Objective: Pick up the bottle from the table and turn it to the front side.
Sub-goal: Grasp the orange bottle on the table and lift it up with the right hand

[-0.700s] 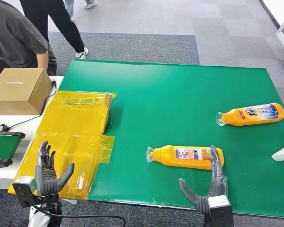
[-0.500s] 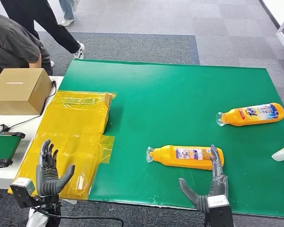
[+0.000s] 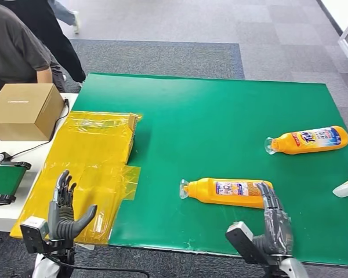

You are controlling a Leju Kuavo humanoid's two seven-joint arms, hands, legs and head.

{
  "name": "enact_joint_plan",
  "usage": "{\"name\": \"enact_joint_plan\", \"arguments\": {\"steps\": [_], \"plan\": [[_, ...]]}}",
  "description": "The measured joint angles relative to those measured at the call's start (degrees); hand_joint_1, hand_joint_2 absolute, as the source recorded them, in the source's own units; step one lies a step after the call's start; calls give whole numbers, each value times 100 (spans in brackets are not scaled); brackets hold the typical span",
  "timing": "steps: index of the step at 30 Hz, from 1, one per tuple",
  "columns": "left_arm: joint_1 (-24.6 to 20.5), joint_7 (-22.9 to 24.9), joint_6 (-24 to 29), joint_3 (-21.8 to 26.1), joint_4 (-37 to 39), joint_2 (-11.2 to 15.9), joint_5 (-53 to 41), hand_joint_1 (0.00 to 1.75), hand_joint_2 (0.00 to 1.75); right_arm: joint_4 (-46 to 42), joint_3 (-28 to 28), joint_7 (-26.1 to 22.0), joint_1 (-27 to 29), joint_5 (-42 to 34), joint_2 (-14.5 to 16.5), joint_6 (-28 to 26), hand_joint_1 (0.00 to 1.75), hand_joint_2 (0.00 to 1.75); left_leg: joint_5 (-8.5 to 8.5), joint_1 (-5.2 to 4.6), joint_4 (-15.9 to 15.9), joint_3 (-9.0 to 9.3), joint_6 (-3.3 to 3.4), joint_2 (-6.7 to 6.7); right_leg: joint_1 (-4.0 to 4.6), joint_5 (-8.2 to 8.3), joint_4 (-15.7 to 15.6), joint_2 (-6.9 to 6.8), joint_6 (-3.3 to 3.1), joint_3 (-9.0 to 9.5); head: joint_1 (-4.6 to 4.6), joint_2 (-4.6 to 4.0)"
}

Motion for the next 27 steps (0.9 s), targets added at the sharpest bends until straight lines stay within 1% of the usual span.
{"name": "enact_joint_plan", "arguments": {"steps": [2, 6, 13, 18, 24, 25, 27], "plan": [[-14, 1, 12, -1, 6, 5, -49, 0, 175, 113, -164, 205, -162, 213, -167, 296, 0, 175, 2, -1, 0, 0, 2, 0, -1, 3, -1, 0, 3, 0, 1, 1], [-45, 0, 32, -2, 25, 21, -80, 0, 175, 365, -394, 461, -511, 505, -444, 819, 0, 175, 5, -1, 0, 0, 5, 0, -1, 6, -1, 0, 3, 0, 0, 0], [-136, 0, -10, -2, 104, 57, -127, 0, 175, 1023, -473, 651, -1259, 576, -833, 1855, 0, 175, 9, -1, 0, -1, 5, 0, 0, 7, 0, 0, 2, 1, 1, 0], [-197, 0, -16, -3, 175, 72, -166, 0, 175, 1603, -269, 675, -1883, 569, -941, 2356, 0, 175, 12, -1, 0, -1, 5, 1, 0, 8, 0, 0, 4, 1, 1, 0], [-258, 0, -5, -8, 262, 82, -175, 0, 175, 2163, 237, 696, -2464, 570, -953, 2683, 0, 175, 13, -1, 0, -1, 5, 1, 0, 8, 1, 0, 3, 1, 0, 1], [-269, 0, -5, -9, 277, 83, -176, 0, 175, 2266, 328, 707, -2566, 583, -953, 2777, 12, 175, 13, -1, 0, -1, 5, 1, 0, 8, 1, 0, 3, 1, 0, 1], [-295, 0, -3, -12, 311, 90, -176, 0, 175, 2502, 505, 718, -2785, 597, -955, 2951, 99, 175, 13, -1, 0, -1, 5, 1, 0, 8, 1, 0, 3, 0, 0, 0]]}}
